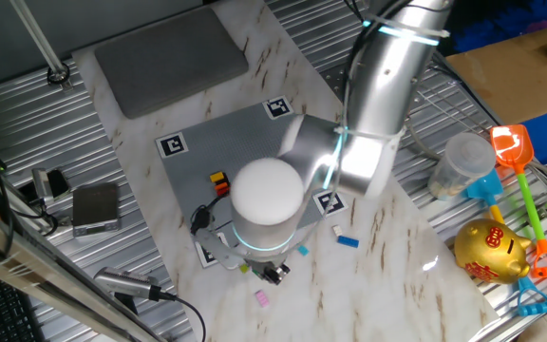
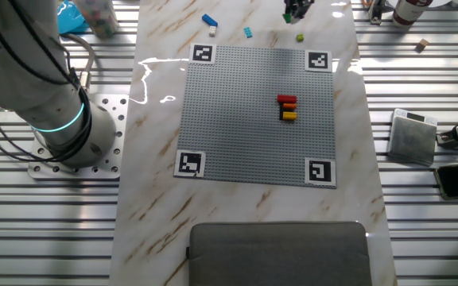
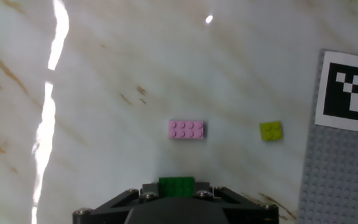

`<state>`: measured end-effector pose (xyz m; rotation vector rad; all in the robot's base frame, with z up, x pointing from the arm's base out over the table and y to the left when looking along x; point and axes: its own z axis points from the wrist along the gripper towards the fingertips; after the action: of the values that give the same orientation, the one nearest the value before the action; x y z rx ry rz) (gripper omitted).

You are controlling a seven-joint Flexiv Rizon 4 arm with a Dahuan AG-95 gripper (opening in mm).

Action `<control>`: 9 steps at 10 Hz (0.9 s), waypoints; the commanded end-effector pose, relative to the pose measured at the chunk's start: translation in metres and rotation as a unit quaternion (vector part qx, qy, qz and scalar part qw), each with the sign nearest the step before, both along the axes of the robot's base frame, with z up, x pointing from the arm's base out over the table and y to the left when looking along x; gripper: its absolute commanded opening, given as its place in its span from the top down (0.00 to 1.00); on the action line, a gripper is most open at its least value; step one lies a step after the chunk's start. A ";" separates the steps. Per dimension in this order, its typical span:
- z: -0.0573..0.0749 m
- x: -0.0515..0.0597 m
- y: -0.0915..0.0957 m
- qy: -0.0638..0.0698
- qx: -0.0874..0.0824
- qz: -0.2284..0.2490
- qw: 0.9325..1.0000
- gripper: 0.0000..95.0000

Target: Build with small Lego blocks

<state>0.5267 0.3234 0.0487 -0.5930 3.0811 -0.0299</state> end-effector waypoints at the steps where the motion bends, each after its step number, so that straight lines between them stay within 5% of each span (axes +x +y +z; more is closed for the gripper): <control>1: 0.002 0.002 -0.001 0.001 0.002 0.020 1.000 1.00; 3: 0.002 0.002 -0.001 0.004 0.003 0.024 1.000 1.00; 4: 0.002 0.002 -0.001 0.014 0.016 0.025 0.999 1.00; 7: 0.002 0.002 -0.001 0.034 0.010 0.041 0.999 1.00; 9: 0.002 0.002 -0.001 0.031 0.006 0.023 0.999 1.00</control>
<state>0.5303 0.3242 0.0492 -0.7308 3.1262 0.0153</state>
